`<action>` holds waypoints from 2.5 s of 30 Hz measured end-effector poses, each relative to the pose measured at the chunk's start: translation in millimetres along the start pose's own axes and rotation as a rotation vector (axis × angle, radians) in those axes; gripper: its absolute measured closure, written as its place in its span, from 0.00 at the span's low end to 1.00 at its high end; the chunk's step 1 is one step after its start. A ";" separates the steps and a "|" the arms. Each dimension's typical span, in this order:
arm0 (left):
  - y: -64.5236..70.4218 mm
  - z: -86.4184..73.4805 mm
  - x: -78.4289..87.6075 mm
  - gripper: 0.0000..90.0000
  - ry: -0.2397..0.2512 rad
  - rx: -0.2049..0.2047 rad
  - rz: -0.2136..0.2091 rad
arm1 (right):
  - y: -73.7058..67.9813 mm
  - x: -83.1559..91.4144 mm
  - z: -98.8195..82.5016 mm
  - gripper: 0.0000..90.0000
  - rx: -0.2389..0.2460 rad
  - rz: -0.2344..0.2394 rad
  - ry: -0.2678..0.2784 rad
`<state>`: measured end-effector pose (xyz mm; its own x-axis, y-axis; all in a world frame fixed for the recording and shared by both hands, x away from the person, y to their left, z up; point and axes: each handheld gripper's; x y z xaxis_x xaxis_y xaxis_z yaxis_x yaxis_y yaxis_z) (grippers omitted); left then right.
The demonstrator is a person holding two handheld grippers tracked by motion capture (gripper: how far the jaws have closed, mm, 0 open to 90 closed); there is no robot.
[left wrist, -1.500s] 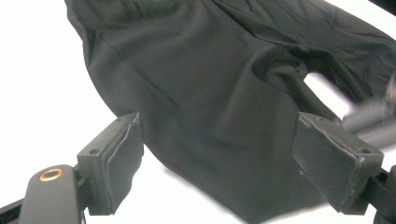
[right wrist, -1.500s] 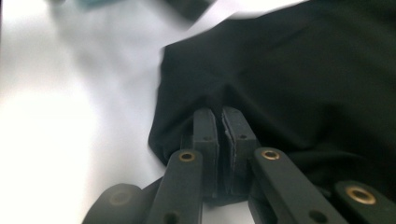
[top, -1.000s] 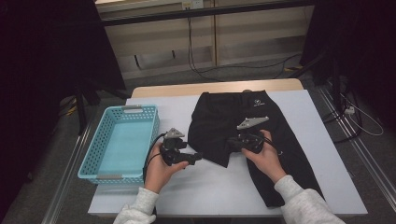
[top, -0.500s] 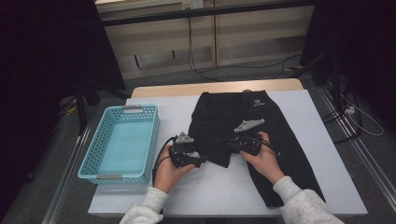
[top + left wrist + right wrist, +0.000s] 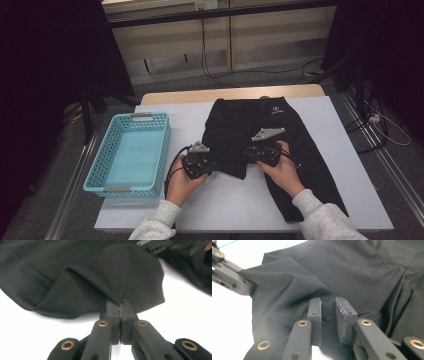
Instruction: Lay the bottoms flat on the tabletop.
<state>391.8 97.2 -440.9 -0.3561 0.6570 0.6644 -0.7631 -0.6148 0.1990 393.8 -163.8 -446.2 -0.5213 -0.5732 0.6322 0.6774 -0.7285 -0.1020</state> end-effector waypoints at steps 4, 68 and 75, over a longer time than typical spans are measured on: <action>-9.0 5.2 17.1 0.98 0.054 0.065 -0.009 | 1.5 3.5 1.1 0.84 -0.004 -0.001 0.026; -43.5 14.4 6.1 0.94 0.094 0.178 0.165 | 13.8 1.4 14.0 1.00 0.043 0.026 0.010; -46.3 10.8 7.9 0.48 0.115 0.169 0.203 | 12.3 0.9 12.7 0.79 0.043 -0.043 0.001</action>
<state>430.2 126.1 -437.1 -0.5590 0.5520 0.6187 -0.5725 -0.7967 0.1936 408.2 -168.5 -437.1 -0.5511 -0.5418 0.6347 0.6759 -0.7358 -0.0412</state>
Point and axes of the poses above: each handheld gripper's, and its own axes: x roughly backward along the jaws, z roughly out of its top, y roughly to its right, and after that the axes turned 3 degrees about z, right-handed
